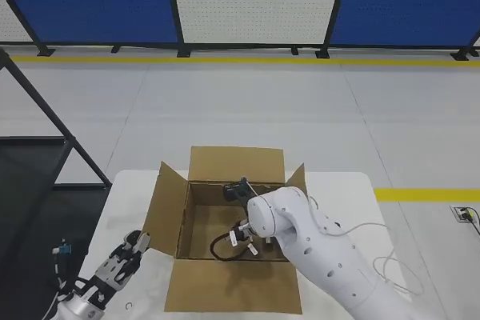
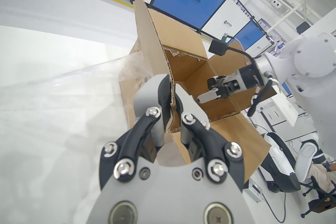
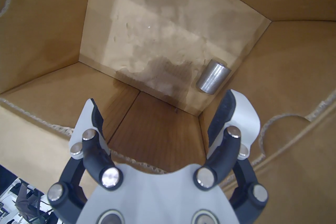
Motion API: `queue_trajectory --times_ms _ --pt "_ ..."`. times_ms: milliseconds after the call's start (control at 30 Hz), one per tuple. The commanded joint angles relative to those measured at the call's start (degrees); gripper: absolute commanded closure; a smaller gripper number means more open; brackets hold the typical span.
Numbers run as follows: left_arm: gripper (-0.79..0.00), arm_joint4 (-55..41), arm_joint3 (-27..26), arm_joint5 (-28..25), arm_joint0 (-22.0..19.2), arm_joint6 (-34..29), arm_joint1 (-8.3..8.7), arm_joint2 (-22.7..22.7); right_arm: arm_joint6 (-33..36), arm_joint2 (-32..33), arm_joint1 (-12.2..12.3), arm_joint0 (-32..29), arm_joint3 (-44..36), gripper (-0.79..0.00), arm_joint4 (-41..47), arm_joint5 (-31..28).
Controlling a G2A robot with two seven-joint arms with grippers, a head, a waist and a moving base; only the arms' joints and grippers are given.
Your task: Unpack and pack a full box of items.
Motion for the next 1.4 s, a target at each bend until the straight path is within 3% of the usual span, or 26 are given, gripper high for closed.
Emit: queue_trajectory --times_ms 0,667,1233,1300,1367 --pt "0.000 0.0 -0.2 -0.2 0.2 0.0 -0.01 -0.1 -0.5 -0.6 -0.5 0.6 2.3 -0.785 0.3 0.2" --pt "0.000 0.4 -0.8 -0.4 0.8 -0.8 -0.11 0.1 -6.5 -5.8 -7.4 5.5 25.8 -0.785 4.2 1.6" --pt "0.000 0.6 -0.6 -0.1 0.3 -0.9 -0.18 0.0 -12.6 -4.2 -9.6 5.9 34.7 -0.785 6.7 -1.6" --pt "0.000 0.7 -0.6 0.0 0.1 -1.0 -0.18 0.0 -12.5 -4.0 -9.8 5.8 35.1 -0.730 6.9 -2.2" --pt "0.000 0.9 -0.5 0.0 0.0 -1.1 -0.18 0.1 -12.5 -3.8 -9.9 5.8 35.6 -0.622 7.1 -2.8"
